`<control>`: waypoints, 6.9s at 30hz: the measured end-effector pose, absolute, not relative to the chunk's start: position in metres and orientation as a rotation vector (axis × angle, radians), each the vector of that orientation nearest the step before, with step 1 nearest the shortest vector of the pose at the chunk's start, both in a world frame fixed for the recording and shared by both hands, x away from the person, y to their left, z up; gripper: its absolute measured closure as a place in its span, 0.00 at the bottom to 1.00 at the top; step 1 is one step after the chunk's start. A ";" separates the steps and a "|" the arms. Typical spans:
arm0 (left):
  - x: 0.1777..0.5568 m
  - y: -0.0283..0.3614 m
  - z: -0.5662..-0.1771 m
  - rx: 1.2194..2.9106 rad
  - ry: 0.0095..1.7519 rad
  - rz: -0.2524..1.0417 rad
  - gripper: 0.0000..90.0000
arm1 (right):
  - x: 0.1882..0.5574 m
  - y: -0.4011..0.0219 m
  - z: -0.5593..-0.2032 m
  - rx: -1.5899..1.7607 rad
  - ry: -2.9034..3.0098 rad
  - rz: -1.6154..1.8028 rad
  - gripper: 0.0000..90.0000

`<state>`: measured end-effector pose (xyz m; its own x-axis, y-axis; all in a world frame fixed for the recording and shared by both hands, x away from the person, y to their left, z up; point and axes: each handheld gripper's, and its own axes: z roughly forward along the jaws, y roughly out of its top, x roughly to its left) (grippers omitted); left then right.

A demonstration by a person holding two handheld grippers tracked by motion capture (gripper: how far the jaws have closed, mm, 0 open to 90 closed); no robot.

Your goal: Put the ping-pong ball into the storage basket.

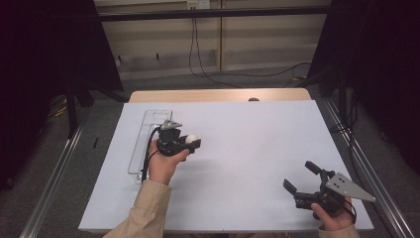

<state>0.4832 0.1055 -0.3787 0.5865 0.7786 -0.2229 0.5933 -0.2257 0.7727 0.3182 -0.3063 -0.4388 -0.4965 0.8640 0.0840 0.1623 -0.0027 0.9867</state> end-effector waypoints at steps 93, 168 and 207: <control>0.478 0.136 -0.372 1.898 1.126 0.314 0.57 | 0.318 -0.305 -0.440 1.059 1.708 1.537 0.02; 0.472 0.168 -0.370 1.862 1.151 0.353 0.57 | 0.319 -0.304 -0.440 1.051 1.716 1.541 0.02; 0.467 0.184 -0.372 1.827 1.158 0.385 0.57 | 0.320 -0.303 -0.440 1.053 1.716 1.546 0.02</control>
